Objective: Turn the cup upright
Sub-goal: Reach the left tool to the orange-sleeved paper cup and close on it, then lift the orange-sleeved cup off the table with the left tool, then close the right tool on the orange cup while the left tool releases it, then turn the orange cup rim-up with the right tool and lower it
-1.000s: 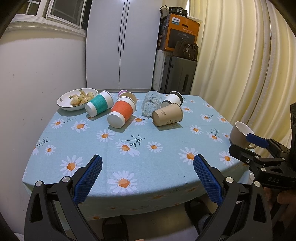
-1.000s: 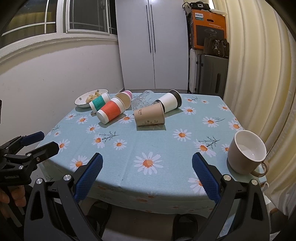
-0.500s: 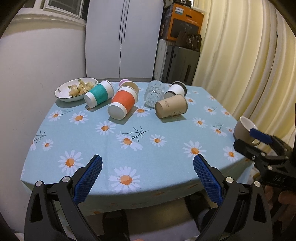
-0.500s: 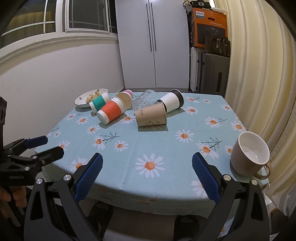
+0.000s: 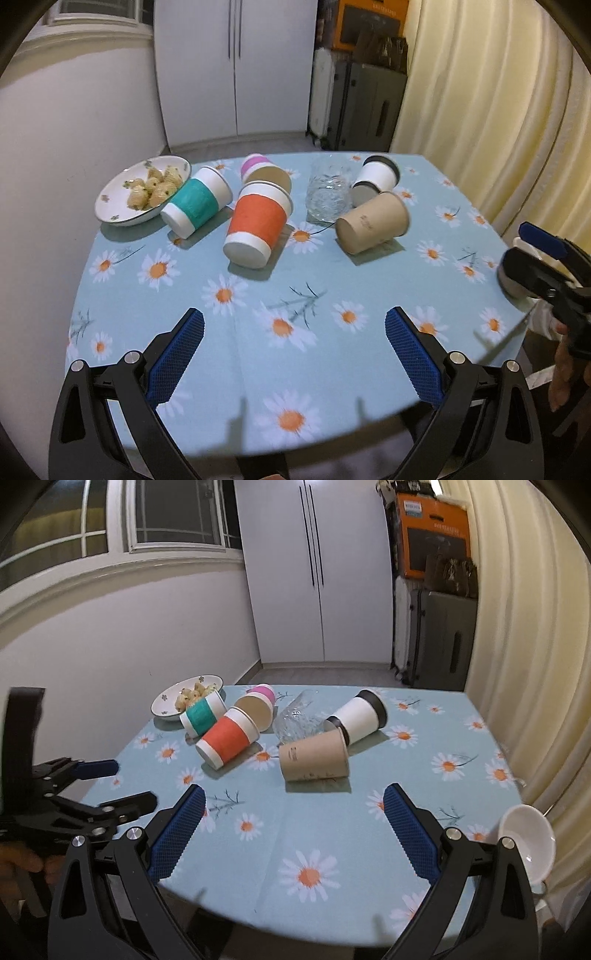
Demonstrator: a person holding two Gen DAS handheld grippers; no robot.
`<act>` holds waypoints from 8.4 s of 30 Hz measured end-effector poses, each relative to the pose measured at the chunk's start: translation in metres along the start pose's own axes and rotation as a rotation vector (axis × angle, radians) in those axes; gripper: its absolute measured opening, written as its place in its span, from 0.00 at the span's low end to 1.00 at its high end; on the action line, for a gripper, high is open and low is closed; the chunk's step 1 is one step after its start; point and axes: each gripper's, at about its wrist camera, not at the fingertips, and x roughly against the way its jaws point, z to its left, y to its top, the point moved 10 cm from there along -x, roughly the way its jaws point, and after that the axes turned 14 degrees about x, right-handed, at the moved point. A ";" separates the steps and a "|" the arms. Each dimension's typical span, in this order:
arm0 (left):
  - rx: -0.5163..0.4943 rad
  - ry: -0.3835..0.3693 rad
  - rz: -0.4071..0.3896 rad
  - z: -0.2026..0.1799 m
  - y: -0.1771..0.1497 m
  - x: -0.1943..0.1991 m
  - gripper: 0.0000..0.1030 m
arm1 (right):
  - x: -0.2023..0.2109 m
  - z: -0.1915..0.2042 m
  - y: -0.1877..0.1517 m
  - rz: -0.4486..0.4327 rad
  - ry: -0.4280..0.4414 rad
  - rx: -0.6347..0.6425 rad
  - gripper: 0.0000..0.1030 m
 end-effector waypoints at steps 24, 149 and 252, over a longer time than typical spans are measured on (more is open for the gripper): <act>-0.140 0.149 0.298 0.026 0.076 -0.146 0.74 | -0.117 0.009 0.008 0.263 0.426 -0.332 0.69; 0.290 -0.064 0.354 -0.012 -0.074 0.011 0.65 | -0.081 0.020 -0.069 0.428 0.459 -0.408 0.69; 0.378 -0.121 0.028 0.046 -0.065 0.031 0.80 | -0.060 0.054 -0.077 -0.242 -0.251 0.072 0.62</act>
